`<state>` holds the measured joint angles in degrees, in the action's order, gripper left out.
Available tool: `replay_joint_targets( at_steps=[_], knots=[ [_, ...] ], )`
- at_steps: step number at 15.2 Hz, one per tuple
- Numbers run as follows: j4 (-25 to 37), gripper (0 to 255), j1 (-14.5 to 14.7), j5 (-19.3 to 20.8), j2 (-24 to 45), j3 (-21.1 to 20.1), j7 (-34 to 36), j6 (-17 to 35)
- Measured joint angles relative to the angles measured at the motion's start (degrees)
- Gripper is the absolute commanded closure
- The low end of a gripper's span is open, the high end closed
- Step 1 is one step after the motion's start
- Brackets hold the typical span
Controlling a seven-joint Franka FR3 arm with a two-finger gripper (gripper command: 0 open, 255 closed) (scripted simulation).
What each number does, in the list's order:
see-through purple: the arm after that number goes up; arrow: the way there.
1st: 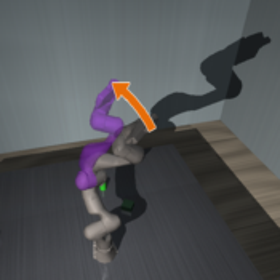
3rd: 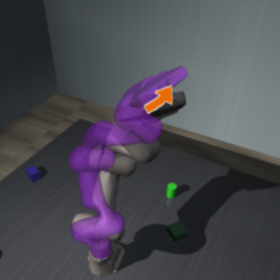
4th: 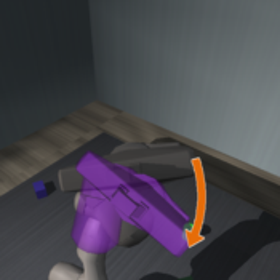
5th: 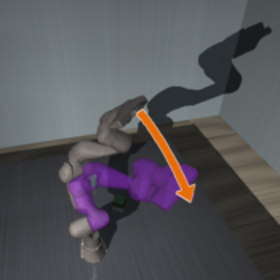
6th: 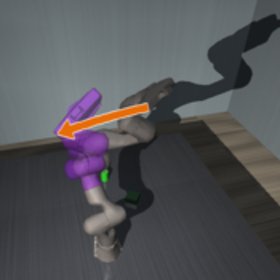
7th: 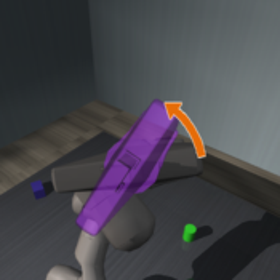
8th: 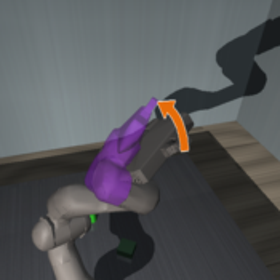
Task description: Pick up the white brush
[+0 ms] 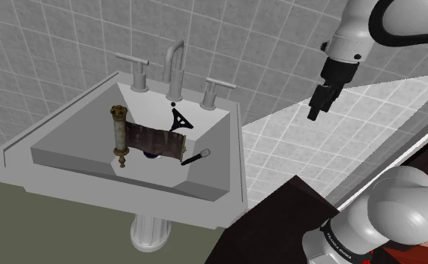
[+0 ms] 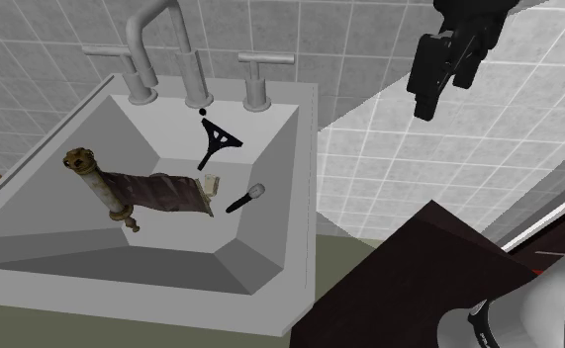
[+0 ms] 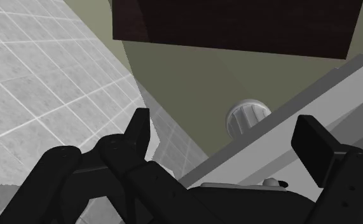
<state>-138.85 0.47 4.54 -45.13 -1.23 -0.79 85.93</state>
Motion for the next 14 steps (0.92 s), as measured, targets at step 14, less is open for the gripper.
replay_joint_targets(
  at_steps=[14],
  knots=[
    [-6.4,0,2.7,1.5,16.3,-7.1,5.6,26.3]
  ],
)
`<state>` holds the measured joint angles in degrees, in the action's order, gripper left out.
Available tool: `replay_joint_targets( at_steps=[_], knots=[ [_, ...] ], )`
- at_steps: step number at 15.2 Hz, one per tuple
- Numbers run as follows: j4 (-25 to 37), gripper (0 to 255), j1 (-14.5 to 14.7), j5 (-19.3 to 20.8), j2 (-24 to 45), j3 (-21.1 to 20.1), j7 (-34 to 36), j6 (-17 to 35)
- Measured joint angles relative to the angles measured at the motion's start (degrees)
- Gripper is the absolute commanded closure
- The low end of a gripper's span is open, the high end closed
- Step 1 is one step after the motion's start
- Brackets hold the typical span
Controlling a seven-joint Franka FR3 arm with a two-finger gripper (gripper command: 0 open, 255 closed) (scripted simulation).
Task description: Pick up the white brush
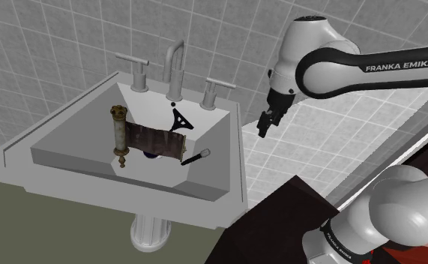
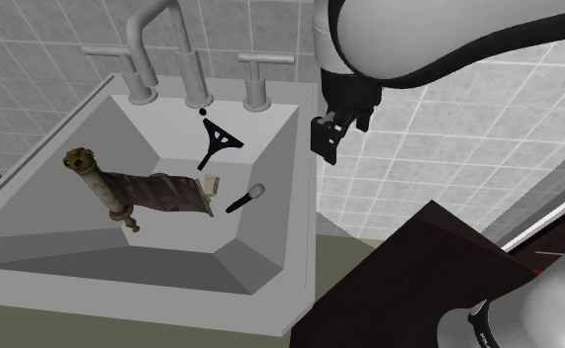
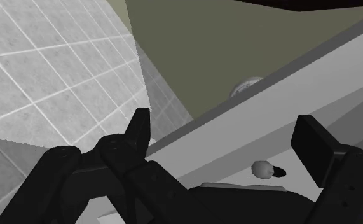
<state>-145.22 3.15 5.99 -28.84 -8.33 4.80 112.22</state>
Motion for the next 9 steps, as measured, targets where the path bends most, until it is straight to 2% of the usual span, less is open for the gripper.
replay_joint_targets(
  at_steps=[5,9],
  knots=[
    [0.6,0,0.1,3.1,9.8,-3.4,4.0,10.3],
    [3.1,0,-0.4,7.6,18.0,-5.6,7.9,16.6]
  ],
)
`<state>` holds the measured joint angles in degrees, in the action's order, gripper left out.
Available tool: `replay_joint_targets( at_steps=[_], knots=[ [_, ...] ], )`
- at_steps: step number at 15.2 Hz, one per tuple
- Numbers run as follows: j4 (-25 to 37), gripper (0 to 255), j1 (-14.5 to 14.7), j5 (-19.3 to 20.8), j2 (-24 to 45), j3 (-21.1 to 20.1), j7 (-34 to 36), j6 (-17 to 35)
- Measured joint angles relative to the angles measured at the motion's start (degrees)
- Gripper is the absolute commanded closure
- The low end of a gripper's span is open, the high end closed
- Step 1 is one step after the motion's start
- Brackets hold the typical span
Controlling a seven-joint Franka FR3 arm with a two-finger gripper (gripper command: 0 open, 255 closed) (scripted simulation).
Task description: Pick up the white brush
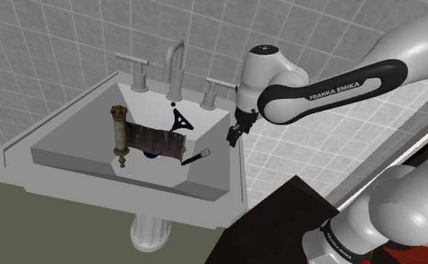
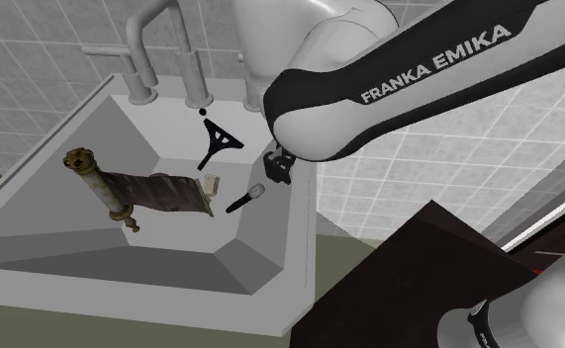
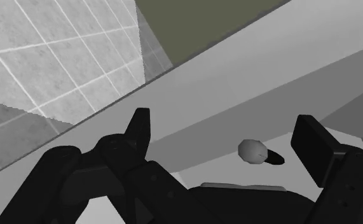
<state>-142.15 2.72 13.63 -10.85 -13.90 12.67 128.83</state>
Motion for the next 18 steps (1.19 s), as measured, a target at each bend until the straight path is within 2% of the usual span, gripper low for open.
replay_joint_targets(
  at_steps=[5,10,18],
  knots=[
    [5.2,0,0.0,8.6,11.8,-2.0,7.2,6.2],
    [12.1,0,1.7,18.3,23.2,-1.5,14.2,9.7],
    [13.6,0,3.2,24.0,29.6,0.4,19.2,13.5]
  ],
)
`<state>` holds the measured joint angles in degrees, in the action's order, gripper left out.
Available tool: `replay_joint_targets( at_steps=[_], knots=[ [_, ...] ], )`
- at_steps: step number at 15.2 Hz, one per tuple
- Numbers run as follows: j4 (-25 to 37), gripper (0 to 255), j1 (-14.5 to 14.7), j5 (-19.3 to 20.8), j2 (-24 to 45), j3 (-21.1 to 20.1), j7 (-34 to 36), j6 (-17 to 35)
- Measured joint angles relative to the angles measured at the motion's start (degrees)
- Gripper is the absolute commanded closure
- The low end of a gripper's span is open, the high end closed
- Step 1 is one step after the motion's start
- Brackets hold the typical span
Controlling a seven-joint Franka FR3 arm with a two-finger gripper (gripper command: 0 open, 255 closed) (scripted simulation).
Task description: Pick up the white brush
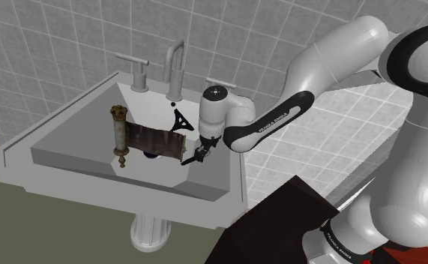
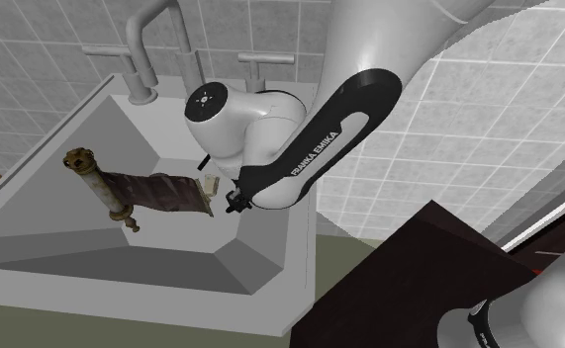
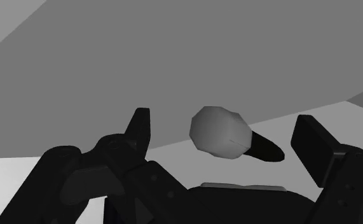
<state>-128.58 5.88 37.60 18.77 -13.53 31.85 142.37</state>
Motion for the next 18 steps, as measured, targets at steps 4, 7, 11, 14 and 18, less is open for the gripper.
replay_joint_targets(
  at_steps=[4,7,11,14,18],
  knots=[
    [0.2,255,0.2,0.6,0.0,0.2,0.6,0.6],
    [0.2,255,0.2,0.8,0.1,0.2,0.7,0.7],
    [0.3,255,0.1,0.7,0.1,0.2,0.5,0.7],
    [0.0,255,-0.1,-0.8,-1.0,-0.4,-0.7,-0.7],
    [-0.4,255,-0.8,-3.2,-3.7,-1.3,-3.0,-2.6]
  ],
)
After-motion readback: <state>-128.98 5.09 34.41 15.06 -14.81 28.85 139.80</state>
